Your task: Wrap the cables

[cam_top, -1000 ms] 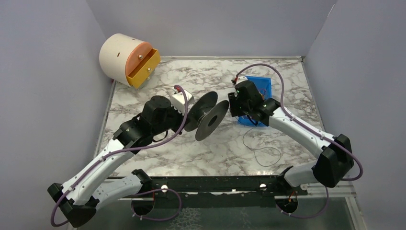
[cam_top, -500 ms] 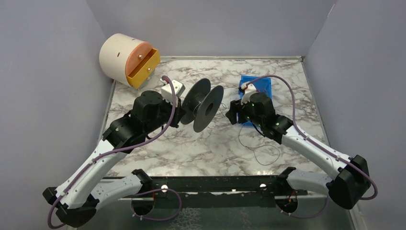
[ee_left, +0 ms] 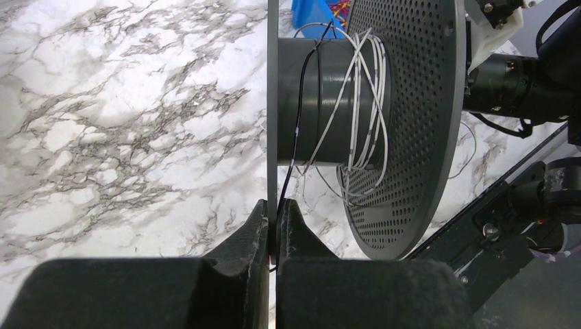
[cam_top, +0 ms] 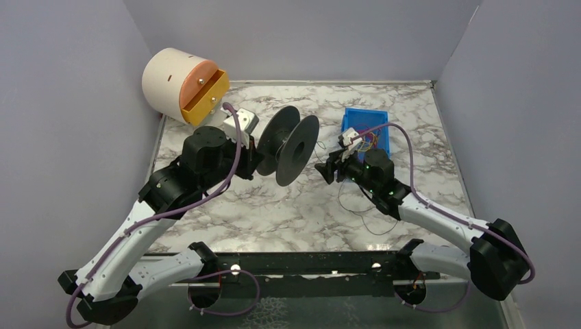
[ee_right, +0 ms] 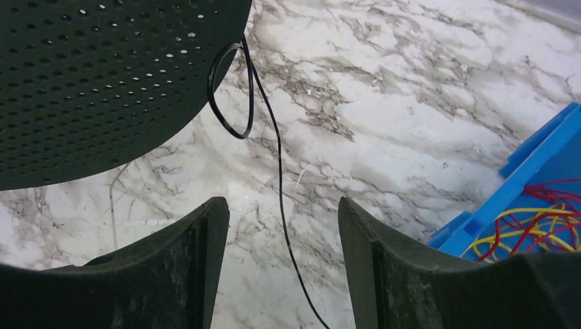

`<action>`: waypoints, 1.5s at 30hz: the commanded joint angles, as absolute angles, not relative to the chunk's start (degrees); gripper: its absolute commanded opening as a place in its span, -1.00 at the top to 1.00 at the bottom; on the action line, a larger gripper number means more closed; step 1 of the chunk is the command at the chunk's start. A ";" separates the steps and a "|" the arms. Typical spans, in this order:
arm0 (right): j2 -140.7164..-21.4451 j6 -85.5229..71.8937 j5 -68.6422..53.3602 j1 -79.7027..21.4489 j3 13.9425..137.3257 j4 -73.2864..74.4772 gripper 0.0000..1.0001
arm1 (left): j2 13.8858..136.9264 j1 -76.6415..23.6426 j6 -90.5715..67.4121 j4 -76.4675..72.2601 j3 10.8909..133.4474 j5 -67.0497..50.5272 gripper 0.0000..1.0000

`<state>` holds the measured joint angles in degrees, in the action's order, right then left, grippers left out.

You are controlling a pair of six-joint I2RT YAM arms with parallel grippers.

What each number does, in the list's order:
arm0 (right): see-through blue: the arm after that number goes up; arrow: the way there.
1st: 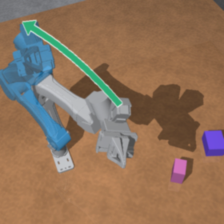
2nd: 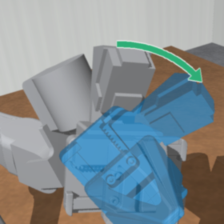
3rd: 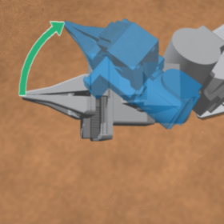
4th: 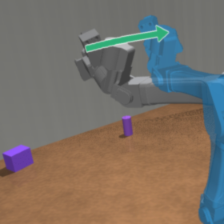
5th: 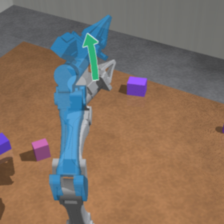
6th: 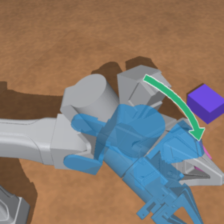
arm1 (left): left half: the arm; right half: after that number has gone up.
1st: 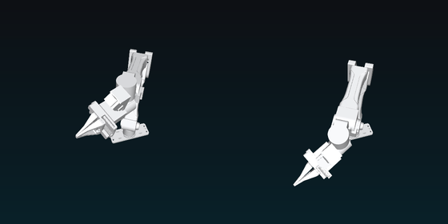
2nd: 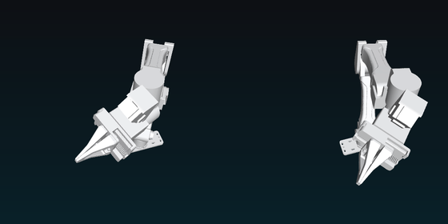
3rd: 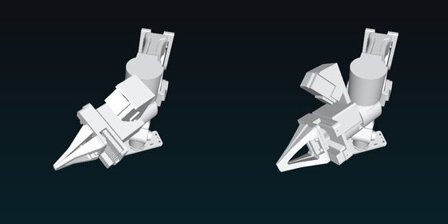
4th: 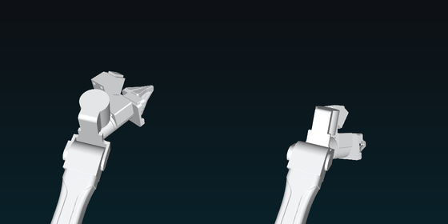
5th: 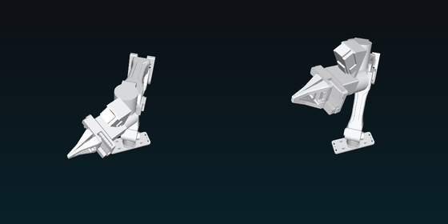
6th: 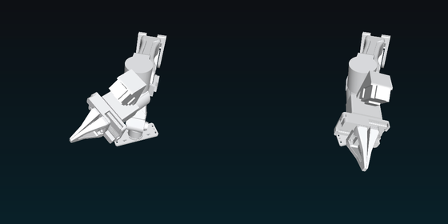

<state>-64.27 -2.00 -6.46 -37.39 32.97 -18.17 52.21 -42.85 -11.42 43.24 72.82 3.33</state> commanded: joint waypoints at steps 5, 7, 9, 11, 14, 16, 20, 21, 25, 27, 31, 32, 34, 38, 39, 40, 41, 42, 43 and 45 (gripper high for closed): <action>-68.55 0.53 -7.38 -37.04 30.74 -30.80 -0.22 | 51.78 -42.80 -12.98 40.17 77.17 3.32 1.00; -68.96 0.08 -7.75 -37.07 30.51 -30.37 -0.10 | 51.85 -42.76 -13.17 40.16 77.25 3.63 1.00; -69.16 0.00 -7.79 -37.06 30.16 -29.72 -0.02 | 51.89 -42.80 -13.42 40.17 77.25 4.39 1.00; -68.98 0.29 -7.29 -37.08 29.55 -29.09 0.14 | 51.78 -42.80 -13.45 40.17 77.26 5.12 1.00; -67.84 0.12 -6.59 -37.09 28.48 -29.02 0.79 | 51.56 -42.80 -13.66 40.17 79.00 6.66 1.00; -67.18 0.16 -6.63 -37.07 27.82 -28.34 0.97 | 51.41 -42.80 -14.19 40.10 79.50 8.10 1.00; -67.45 -2.04 -7.58 -37.08 25.87 -28.24 0.98 | 51.20 -42.76 -16.28 39.16 80.32 11.20 1.00; -67.45 -2.94 -7.93 -37.09 25.45 -28.17 0.98 | 51.04 -42.78 -16.79 38.55 80.33 11.55 1.00; -67.45 -6.21 -10.61 -37.04 23.56 -29.43 0.98 | 50.97 -42.80 -18.34 36.19 80.46 13.04 1.00; -67.65 -7.78 -12.08 -37.18 22.94 -29.37 0.98 | 50.92 -42.74 -18.94 35.06 80.57 14.05 1.00; -67.94 -10.47 -14.39 -37.56 21.58 -29.43 0.98 | 50.59 -42.80 -20.24 32.08 80.39 15.65 1.00; -67.92 -10.87 -15.00 -37.73 21.43 -29.30 0.98 | 50.61 -42.80 -20.42 31.34 80.22 15.83 1.00; -67.74 -11.75 -16.10 -38.06 21.13 -28.72 0.98 | 50.78 -42.80 -20.71 30.08 80.09 16.52 1.00; -67.71 -14.67 -18.02 -39.03 20.84 -27.45 0.97 | 51.14 -42.80 -21.53 26.96 79.58 17.08 1.00; -67.83 -15.38 -18.21 -39.60 20.97 -27.03 0.97 | 51.19 -42.79 -21.80 26.09 79.44 17.09 1.00; -67.98 -15.92 -18.68 -40.07 20.98 -26.91 0.97 | 51.36 -42.80 -22.12 25.24 79.29 16.95 1.00; -68.07 -16.35 -18.87 -40.54 21.15 -26.59 0.96 | 51.45 -42.78 -22.47 24.61 79.21 16.88 1.00; -68.16 -16.74 -18.90 -41.12 21.40 -26.21 0.96 | 51.68 -42.80 -22.82 24.06 79.16 16.80 1.00; -68.20 -17.06 -18.85 -41.75 21.63 -25.80 0.96 | 51.88 -42.80 -23.25 23.46 79.01 16.85 1.00; -68.14 -17.79 -18.14 -43.08 22.15 -25.13 0.96 | 52.03 -42.79 -23.90 22.22 78.38 17.23 1.00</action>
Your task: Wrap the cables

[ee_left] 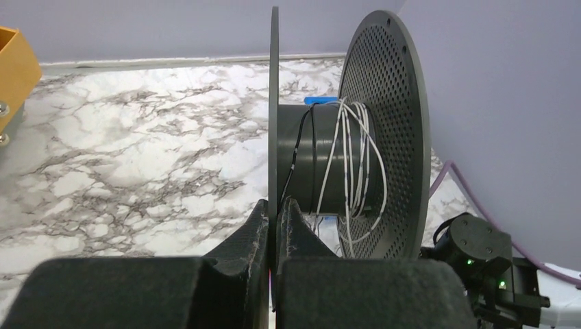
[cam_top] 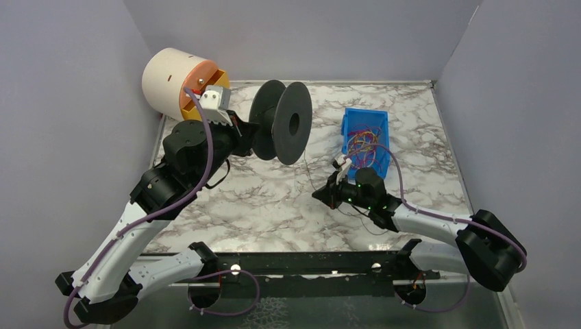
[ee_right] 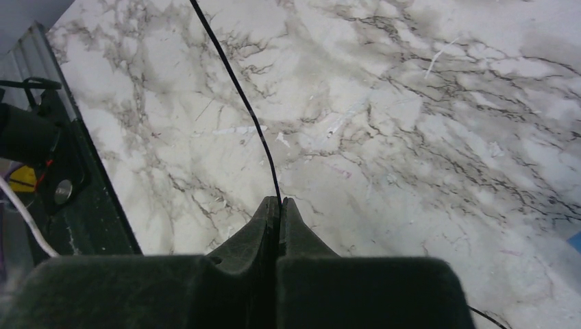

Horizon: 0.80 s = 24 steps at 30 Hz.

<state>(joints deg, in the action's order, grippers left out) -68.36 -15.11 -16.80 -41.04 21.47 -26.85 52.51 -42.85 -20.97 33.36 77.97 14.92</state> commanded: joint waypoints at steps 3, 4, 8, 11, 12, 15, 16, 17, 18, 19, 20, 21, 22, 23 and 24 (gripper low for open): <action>-68.52 -20.03 -18.24 -45.02 22.89 -25.17 0.95 | 52.23 -42.76 -24.94 19.71 76.55 17.77 1.00; -68.69 -20.81 -18.23 -45.73 23.45 -24.88 0.95 | 52.40 -42.78 -25.21 19.02 75.78 18.06 1.00; -69.19 -23.80 -17.21 -49.29 25.78 -23.42 0.95 | 52.88 -42.80 -25.83 16.20 73.55 19.05 1.00; -69.04 -25.99 -15.77 -51.63 26.65 -23.66 0.95 | 53.08 -42.79 -25.71 14.72 72.28 19.77 1.00; -69.00 -26.94 -15.13 -52.13 26.90 -23.66 0.94 | 53.02 -42.80 -25.66 14.41 71.93 19.77 1.00; -68.93 -28.77 -14.39 -53.06 27.33 -23.90 0.95 | 53.15 -42.80 -25.28 14.00 70.97 20.30 1.00; -69.03 -29.51 -14.31 -53.30 27.49 -23.93 0.95 | 53.07 -42.80 -25.17 13.87 70.55 20.71 1.00; -69.14 -30.13 -14.28 -53.61 27.77 -23.94 0.95 | 53.06 -42.78 -25.00 13.68 70.05 21.17 1.00; -69.29 -30.80 -14.12 -53.92 28.06 -23.84 0.95 | 53.08 -42.73 -24.92 13.49 69.44 21.54 1.00; -69.53 -31.45 -14.07 -54.30 28.46 -23.59 0.94 | 53.02 -42.74 -24.88 13.14 68.76 21.94 1.00; -69.83 -32.18 -14.06 -54.65 28.92 -23.36 0.94 | 53.02 -42.77 -24.85 12.78 68.10 22.23 1.00; -69.99 -32.82 -14.06 -55.11 29.43 -23.17 0.93 | 53.08 -42.74 -24.90 12.33 67.52 22.50 1.00; -70.23 -33.47 -14.06 -55.67 29.91 -23.12 0.91 | 53.15 -42.74 -25.07 12.09 67.02 22.88 1.00; -70.42 -34.01 -14.21 -56.27 30.35 -23.00 0.89 | 53.21 -42.77 -25.21 11.82 66.53 23.25 1.00; -70.55 -34.47 -14.11 -56.85 30.81 -22.96 0.86 | 53.21 -42.76 -25.27 11.41 66.01 23.76 1.00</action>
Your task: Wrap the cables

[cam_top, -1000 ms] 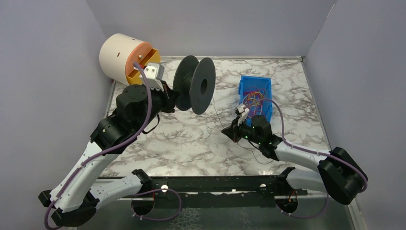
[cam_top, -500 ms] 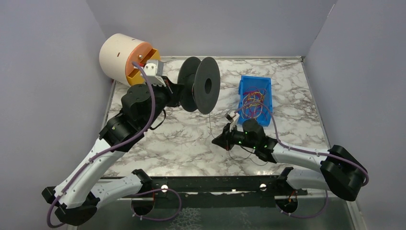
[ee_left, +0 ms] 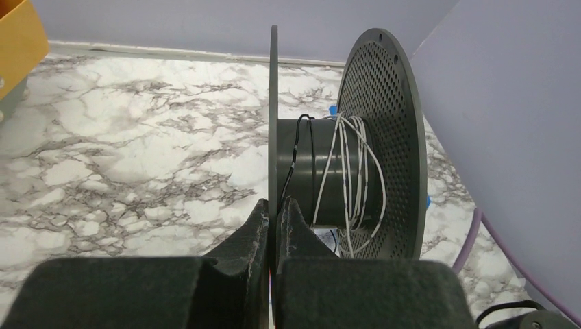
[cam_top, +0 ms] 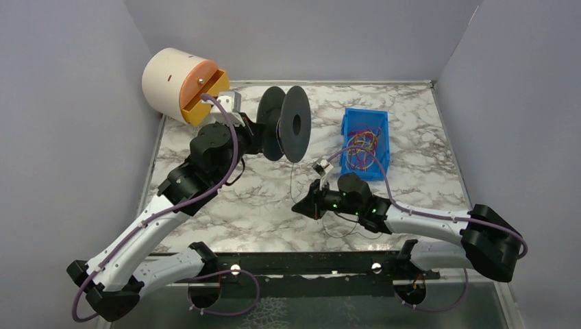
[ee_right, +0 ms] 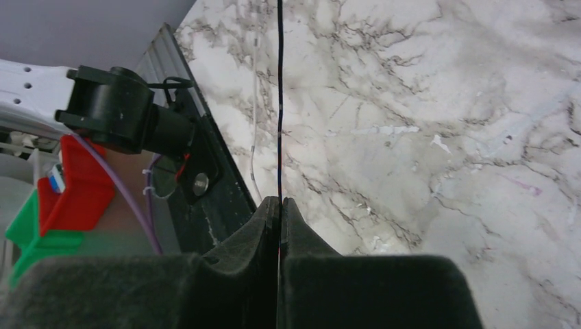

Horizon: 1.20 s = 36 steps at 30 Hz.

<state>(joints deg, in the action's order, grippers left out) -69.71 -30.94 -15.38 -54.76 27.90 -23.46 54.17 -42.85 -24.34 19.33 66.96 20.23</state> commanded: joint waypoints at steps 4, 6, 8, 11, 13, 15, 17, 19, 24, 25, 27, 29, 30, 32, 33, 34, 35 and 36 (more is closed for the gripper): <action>-70.41 -36.29 -13.26 -59.30 31.97 -23.28 0.85 | 53.44 -42.80 -25.21 9.37 64.38 25.52 1.00; -70.40 -36.63 -12.97 -60.32 33.22 -22.56 0.85 | 53.87 -42.80 -25.11 8.72 63.81 26.09 1.00; -70.48 -36.80 -12.49 -61.15 34.99 -20.59 0.85 | 54.43 -42.78 -25.09 8.37 63.16 26.34 1.00; -70.64 -36.73 -11.96 -62.20 38.29 -16.59 0.86 | 54.99 -42.80 -24.96 8.06 61.87 26.96 1.00; -70.66 -36.92 -11.41 -62.61 40.76 -13.25 0.87 | 55.29 -42.79 -24.58 8.03 60.81 27.59 1.00; -70.66 -36.68 -10.85 -62.82 43.45 -9.25 0.89 | 55.63 -42.78 -23.87 8.17 59.65 28.28 1.00; -70.60 -35.87 -10.24 -62.89 46.52 -4.78 0.91 | 55.88 -42.74 -23.42 8.71 58.60 28.88 1.00; -70.34 -35.39 -9.44 -62.92 49.18 -0.69 0.94 | 56.05 -42.80 -23.29 9.40 57.48 29.07 1.00; -71.03 -32.99 -6.51 -62.87 57.23 10.52 0.98 | 56.89 -42.80 -22.80 11.59 55.83 28.69 1.00; -71.34 -32.24 -5.26 -62.91 58.81 12.85 0.98 | 57.23 -42.79 -22.57 12.33 55.89 28.27 1.00; -71.86 -30.54 -2.19 -62.92 61.69 16.37 0.98 | 58.00 -42.82 -22.14 13.78 56.19 27.26 1.00; -72.61 -28.43 0.78 -62.91 64.63 19.95 0.98 | 58.56 -42.80 -21.78 15.16 56.32 25.72 1.00; -73.02 -26.79 2.38 -62.93 66.19 21.62 0.98 | 58.75 -42.80 -21.60 15.89 56.34 25.01 1.00; -73.74 -23.77 4.77 -62.87 68.43 23.82 0.98 | 58.90 -42.85 -21.05 17.40 56.30 23.79 1.00; -74.12 -22.38 6.06 -62.83 69.49 24.92 0.98 | 58.96 -42.80 -20.70 18.32 56.36 23.17 1.00; -74.46 -20.94 7.26 -62.84 70.53 25.96 0.98 | 59.05 -42.85 -20.33 19.25 56.47 22.61 1.00; -74.81 -19.28 8.21 -62.84 71.53 26.82 0.98 | 59.14 -42.83 -19.93 20.26 56.68 21.93 1.00; -75.15 -17.82 9.07 -62.84 72.53 27.56 0.98 | 59.28 -42.81 -19.49 21.23 56.83 21.10 1.00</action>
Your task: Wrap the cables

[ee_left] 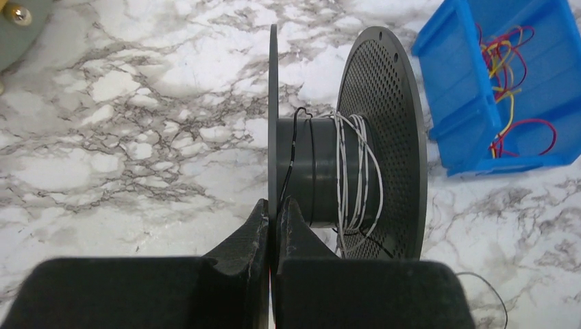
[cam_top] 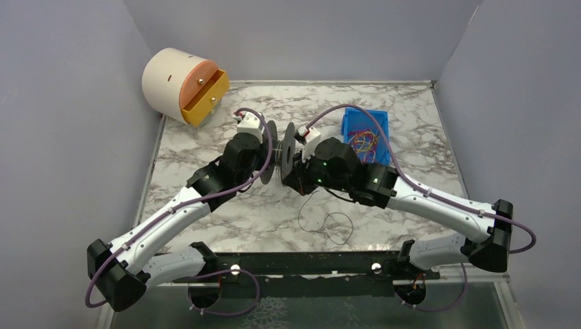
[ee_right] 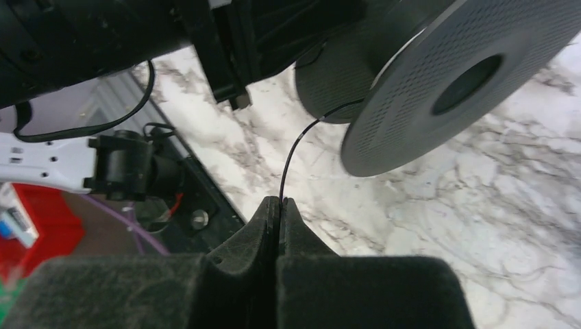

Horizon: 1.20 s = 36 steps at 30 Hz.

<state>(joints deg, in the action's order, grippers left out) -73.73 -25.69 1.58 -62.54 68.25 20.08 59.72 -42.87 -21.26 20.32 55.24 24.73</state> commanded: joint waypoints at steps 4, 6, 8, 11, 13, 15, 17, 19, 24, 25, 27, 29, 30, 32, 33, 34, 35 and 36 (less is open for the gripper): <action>-76.39 -11.32 12.10 -62.75 75.75 29.59 0.98 | 59.81 -42.89 -17.34 25.13 57.35 18.54 1.00; -77.03 -8.34 14.59 -62.66 76.66 30.12 0.98 | 59.71 -42.84 -16.12 26.42 57.35 17.25 1.00; -77.44 -5.44 16.56 -62.45 76.98 30.19 0.98 | 59.53 -42.88 -15.01 27.42 57.34 14.99 1.00; -77.87 -0.90 19.59 -61.84 76.35 28.42 0.98 | 59.27 -42.88 -13.58 28.91 57.64 12.35 1.00; -78.39 1.64 22.53 -61.47 76.01 27.34 0.98 | 59.06 -42.89 -12.59 29.91 57.90 10.71 1.00; -78.87 3.86 26.31 -60.77 74.91 25.13 0.98 | 58.82 -42.88 -11.60 30.87 58.28 9.13 1.00; -79.39 5.43 29.64 -59.59 73.56 22.85 0.98 | 58.71 -42.86 -10.57 31.93 58.79 7.17 1.00; -79.70 6.23 31.27 -58.32 71.60 19.80 0.98 | 58.54 -42.89 -9.81 33.11 59.37 5.22 1.00; -79.46 6.08 33.27 -55.21 65.65 10.96 0.98 | 56.95 -42.94 -8.51 35.72 60.72 1.60 1.00; -79.45 5.54 33.45 -54.55 64.49 8.89 0.98 | 56.61 -42.97 -8.22 36.30 61.06 0.82 1.00; -79.22 4.24 33.26 -53.15 62.31 5.87 0.98 | 55.93 -42.98 -7.82 37.33 61.76 -0.51 1.00; -78.86 2.88 32.06 -51.58 60.11 3.16 0.98 | 55.44 -42.98 -7.29 38.46 62.58 -1.73 1.00; -78.72 2.03 31.29 -50.87 58.97 1.94 0.98 | 55.17 -42.93 -7.13 39.06 63.06 -2.42 1.00; -78.49 0.19 29.06 -49.37 56.85 -0.01 0.98 | 54.50 -42.97 -6.78 39.89 64.12 -3.91 1.00; -78.37 -0.91 28.65 -48.67 55.73 -0.96 0.98 | 54.24 -42.98 -6.73 40.16 64.67 -4.54 1.00; -78.38 -1.86 26.77 -48.02 54.59 -2.25 0.97 | 53.97 -42.98 -6.62 40.43 65.18 -5.28 1.00; -78.33 -2.98 25.90 -47.61 53.45 -3.47 0.94 | 53.88 -42.98 -6.52 40.78 65.69 -6.01 1.00; -78.25 -3.72 24.98 -47.15 52.36 -4.76 0.92 | 53.77 -42.98 -6.45 40.98 66.33 -6.88 1.00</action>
<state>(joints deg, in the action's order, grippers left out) -79.22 0.62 25.96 -50.13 55.86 3.64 56.42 -42.87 -7.99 37.80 62.52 -0.71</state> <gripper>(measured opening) 0.022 0.026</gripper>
